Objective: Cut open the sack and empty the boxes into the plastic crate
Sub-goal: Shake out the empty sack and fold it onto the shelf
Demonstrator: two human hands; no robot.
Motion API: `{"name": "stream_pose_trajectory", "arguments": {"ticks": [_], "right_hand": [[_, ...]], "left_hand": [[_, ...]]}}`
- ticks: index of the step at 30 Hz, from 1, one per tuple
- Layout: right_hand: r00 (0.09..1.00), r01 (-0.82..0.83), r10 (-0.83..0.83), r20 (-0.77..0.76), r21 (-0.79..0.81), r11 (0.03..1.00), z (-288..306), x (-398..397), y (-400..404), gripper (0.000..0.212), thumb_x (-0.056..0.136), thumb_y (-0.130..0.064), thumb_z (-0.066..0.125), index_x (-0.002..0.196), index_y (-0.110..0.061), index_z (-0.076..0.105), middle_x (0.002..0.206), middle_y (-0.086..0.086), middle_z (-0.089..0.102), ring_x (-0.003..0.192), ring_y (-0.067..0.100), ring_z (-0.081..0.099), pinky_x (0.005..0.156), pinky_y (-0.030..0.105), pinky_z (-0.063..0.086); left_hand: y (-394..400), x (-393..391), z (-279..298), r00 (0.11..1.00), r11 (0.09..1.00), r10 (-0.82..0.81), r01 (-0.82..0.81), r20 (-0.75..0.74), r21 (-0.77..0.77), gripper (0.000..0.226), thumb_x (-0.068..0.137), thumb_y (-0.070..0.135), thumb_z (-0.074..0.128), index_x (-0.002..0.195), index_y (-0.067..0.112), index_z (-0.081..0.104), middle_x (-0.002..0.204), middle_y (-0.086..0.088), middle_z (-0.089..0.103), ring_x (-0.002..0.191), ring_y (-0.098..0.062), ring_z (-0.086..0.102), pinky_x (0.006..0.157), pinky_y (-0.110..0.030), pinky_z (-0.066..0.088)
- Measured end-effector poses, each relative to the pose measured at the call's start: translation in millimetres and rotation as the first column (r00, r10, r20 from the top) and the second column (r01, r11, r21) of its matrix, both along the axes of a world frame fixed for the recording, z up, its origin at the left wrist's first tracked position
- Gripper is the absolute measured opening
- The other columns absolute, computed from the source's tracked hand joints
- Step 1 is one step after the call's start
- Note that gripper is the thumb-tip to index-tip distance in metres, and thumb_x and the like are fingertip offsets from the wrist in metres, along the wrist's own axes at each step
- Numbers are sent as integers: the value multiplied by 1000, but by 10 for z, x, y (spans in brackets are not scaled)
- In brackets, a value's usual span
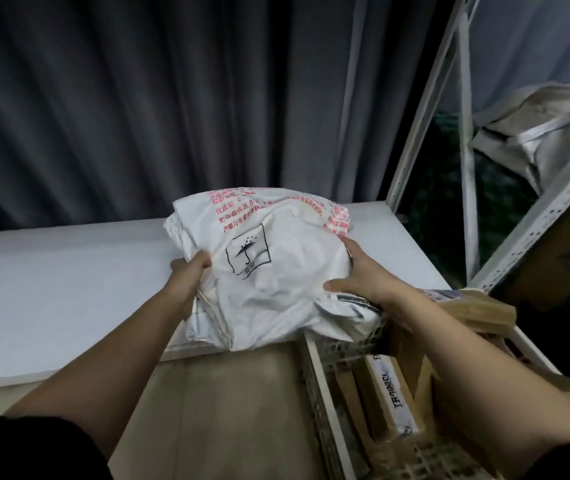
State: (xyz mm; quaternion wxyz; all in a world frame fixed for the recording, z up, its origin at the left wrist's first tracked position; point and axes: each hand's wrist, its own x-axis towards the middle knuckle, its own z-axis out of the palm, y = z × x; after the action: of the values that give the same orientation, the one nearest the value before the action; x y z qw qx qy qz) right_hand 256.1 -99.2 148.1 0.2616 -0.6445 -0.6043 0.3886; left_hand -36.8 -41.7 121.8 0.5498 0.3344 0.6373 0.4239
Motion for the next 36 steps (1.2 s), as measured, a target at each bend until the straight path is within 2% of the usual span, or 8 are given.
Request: {"name": "stream_pose_trajectory", "arguments": {"ticks": [6, 12, 17, 20, 23, 25, 29, 36], "right_hand": [[965, 231, -247, 90, 160, 960, -354, 115, 797, 68, 81, -20, 66, 139, -30, 33, 128, 1, 58, 118, 25, 53, 101, 41, 41], [827, 429, -465, 316, 179, 885, -585, 402, 1124, 54, 90, -55, 43, 138, -33, 39, 151, -1, 30, 137, 25, 30, 109, 47, 20], [879, 119, -198, 434, 203, 972, -936, 476, 1169, 63, 88, -65, 38, 145, -43, 23, 157, -9, 19, 146, 18, 10, 114, 50, 13], [879, 43, -90, 468, 111, 993, -1226, 462, 1277, 74, 83, -72, 39, 146, -50, 7, 159, -14, -1, 147, 20, -6, 116, 55, 4], [805, 53, -63, 590, 34, 998, -1463, 413, 1461, 79, 80, -77, 36, 146, -50, 1, 160, -10, -8, 147, 29, -9, 115, 59, 4], [748, 72, -60, 661, 10, 997, -1568, 379, 1608, 81, 80, -78, 32, 147, -48, -1, 160, -7, -9, 146, 34, -8, 114, 61, 5], [637, 15, -18, 771, 11, 1000, -1749, 274, 1758, 80, 83, -76, 29, 147, -45, -6, 160, -2, -12, 145, 37, -10, 112, 64, 6], [550, -38, 175, 817, -185, 982, -2188, 461, 1755, 78, 86, -74, 19, 146, -40, -19, 156, -5, -25, 145, 36, -12, 112, 64, 10]], "left_hand": [[740, 235, -269, 998, 997, -38, 34, 49, 65, 48, 90, 8, 50, 136, 7, 34, 120, -15, 53, 98, -31, 58, 73, -33, 48], [1243, 631, -810, 993, 992, -96, 89, 72, 93, 36, 86, -5, 48, 120, -2, 57, 105, -21, 66, 92, -34, 66, 69, -29, 53], [1454, 940, -1271, 985, 988, -127, 136, 116, -72, 47, 83, 16, 57, 128, 4, 52, 118, -19, 65, 101, -35, 64, 93, -45, 51], [1505, 1071, -1400, 956, 984, -148, 117, -253, -135, 84, 80, 39, 67, 144, 3, 26, 138, -18, 44, 120, -39, 51, 103, -46, 42], [1447, 1105, -1272, 714, 945, 229, 0, -662, 327, 79, 80, 34, 71, 144, 12, 30, 145, -14, 33, 125, -36, 46, 101, -48, 38], [1415, 1196, -1218, 551, 767, 354, 291, -756, 572, 64, 82, 41, 60, 140, 21, 42, 145, -10, 41, 133, -33, 40, 107, -52, 33], [1376, 1386, -1398, 128, 728, -118, 686, -985, 2, 66, 82, 75, 22, 140, 47, 35, 159, 3, 22, 148, -30, 1, 114, -59, -3], [1455, 1114, -2063, -46, 725, -163, 672, -985, -152, 87, 66, 82, 22, 145, 45, 29, 160, -13, 15, 145, -42, 13, 105, -65, 26]]}}
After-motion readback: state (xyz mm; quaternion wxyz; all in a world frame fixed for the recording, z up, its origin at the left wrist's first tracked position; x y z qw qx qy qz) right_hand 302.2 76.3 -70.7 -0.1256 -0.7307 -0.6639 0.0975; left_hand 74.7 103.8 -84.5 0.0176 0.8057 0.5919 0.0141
